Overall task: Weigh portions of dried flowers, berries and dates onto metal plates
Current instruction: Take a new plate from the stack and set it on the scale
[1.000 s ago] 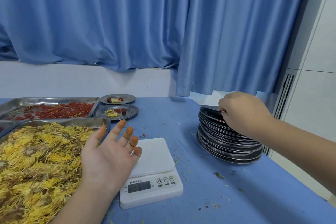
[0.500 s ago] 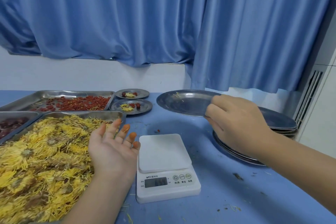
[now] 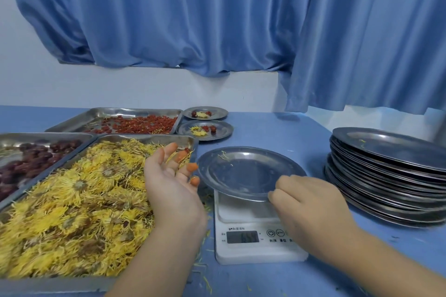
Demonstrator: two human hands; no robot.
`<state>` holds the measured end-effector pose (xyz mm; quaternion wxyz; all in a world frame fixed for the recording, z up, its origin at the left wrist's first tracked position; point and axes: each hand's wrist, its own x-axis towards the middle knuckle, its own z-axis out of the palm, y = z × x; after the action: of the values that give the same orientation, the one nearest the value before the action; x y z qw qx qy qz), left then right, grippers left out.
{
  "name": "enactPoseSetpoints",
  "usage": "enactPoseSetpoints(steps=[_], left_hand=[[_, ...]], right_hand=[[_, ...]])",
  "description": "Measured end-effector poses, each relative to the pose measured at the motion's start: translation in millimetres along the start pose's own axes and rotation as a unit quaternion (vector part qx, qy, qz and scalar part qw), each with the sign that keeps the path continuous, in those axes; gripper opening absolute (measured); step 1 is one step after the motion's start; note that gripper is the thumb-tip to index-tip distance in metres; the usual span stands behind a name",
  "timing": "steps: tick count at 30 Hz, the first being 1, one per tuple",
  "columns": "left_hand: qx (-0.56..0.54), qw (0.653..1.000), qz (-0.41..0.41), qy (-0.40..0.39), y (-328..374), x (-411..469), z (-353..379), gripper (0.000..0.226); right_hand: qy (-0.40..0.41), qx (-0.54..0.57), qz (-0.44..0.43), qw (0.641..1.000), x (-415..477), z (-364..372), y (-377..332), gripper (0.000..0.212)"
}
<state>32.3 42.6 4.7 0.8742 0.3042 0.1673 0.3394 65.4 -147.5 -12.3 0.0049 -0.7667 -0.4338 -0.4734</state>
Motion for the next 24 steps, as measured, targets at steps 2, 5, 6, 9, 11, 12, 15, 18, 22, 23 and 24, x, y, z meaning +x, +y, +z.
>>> enactPoseSetpoints(steps=[2,5,6,9,11,12,15,18,22,23,24], left_hand=[[0.005,1.000,0.006,0.002,1.3,0.8,-0.4,0.031],[0.010,1.000,0.008,-0.001,3.1,0.8,0.1,0.030],[0.011,1.000,0.007,-0.002,3.3,0.3,0.5,0.030],[0.011,1.000,0.008,-0.008,4.2,-0.4,0.4,0.031],[0.013,1.000,0.006,-0.012,4.5,-0.4,-0.3,0.032],[0.014,1.000,0.002,-0.015,4.4,-0.4,-0.7,0.033],[0.021,0.999,-0.022,-0.031,2.9,-0.8,-1.5,0.032],[0.030,0.998,-0.036,-0.044,0.7,0.0,-2.8,0.034],[0.039,0.997,-0.030,-0.052,0.7,0.2,-3.6,0.033],[0.042,0.997,-0.028,-0.050,0.7,0.0,-3.5,0.032],[0.045,0.998,-0.026,-0.048,0.7,-0.3,-3.6,0.031]], right_hand=[[-0.004,0.004,0.000,1.000,-4.2,0.0,-1.6,0.024],[-0.033,0.012,0.011,0.999,-9.3,-1.4,-4.8,0.027],[-0.047,0.014,0.020,0.999,-10.5,-2.1,-5.5,0.029],[-0.089,0.026,0.053,0.994,-12.4,-3.7,-6.0,0.030],[-0.092,0.036,0.063,0.993,-13.6,-5.4,-5.9,0.013],[-0.092,0.042,0.072,0.992,-14.8,-7.0,-5.0,0.011],[-0.086,0.078,0.085,0.990,-21.9,-15.0,0.3,0.028],[-0.110,0.134,0.083,0.981,-33.6,-25.8,11.2,0.025],[-0.270,0.218,0.127,0.929,-37.4,-33.1,25.9,0.038],[-0.301,0.229,0.140,0.915,-39.1,-33.1,27.2,0.048],[-0.317,0.230,0.147,0.908,-42.8,-33.0,27.8,0.055]])
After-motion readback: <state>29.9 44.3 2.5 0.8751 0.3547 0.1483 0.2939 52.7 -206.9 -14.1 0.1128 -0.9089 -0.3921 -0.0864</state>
